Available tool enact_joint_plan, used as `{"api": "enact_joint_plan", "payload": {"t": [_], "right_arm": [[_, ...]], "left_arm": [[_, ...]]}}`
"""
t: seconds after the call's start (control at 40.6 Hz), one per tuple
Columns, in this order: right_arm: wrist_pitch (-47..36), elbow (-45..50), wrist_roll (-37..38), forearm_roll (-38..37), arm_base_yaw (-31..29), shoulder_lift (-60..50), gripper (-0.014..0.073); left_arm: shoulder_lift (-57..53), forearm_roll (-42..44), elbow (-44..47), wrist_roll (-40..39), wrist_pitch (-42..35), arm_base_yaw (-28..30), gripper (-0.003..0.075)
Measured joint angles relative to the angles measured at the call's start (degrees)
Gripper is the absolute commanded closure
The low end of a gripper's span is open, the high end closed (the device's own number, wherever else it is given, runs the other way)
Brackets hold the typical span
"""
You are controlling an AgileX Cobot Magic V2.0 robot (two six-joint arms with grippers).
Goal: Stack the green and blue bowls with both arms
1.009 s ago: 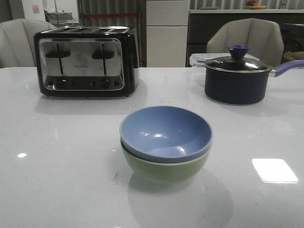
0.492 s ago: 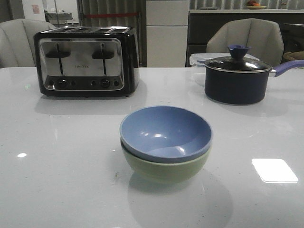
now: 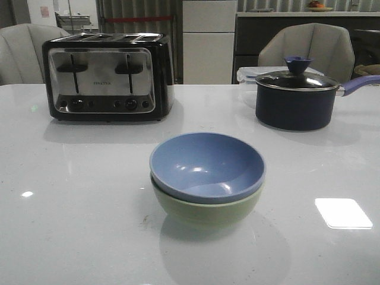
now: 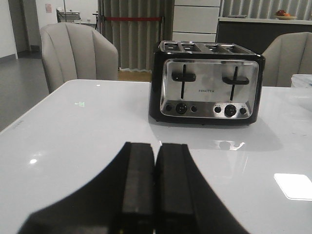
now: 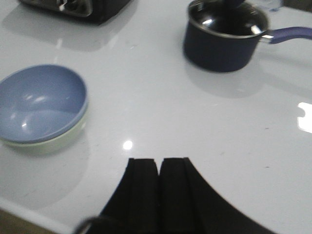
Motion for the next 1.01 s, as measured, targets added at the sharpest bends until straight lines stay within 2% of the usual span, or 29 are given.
{"api": "enact_joint_plan", "payload": {"t": [0.172, 0.369, 0.59, 1.009], "right_arm": [[-8.8, 9.1, 0.0, 0.1, -5.9, -9.9, 0.0536], [-16.7, 16.1, 0.0, 0.3, -6.8, -15.7, 0.0536], [-23.1, 21.8, 0.0, 0.3, -6.8, -16.2, 0.0536], [-25.4, 22.2, 0.4, 0.4, -6.8, -16.2, 0.0536]], "left_arm": [[0.0, 0.0, 0.0, 0.0, 0.0, 0.0, 0.0627], [0.0, 0.0, 0.0, 0.0, 0.0, 0.0, 0.0627], [0.0, 0.0, 0.0, 0.0, -0.1, 0.0, 0.0627], [0.0, 0.0, 0.0, 0.0, -0.1, 0.0, 0.0627]]}}
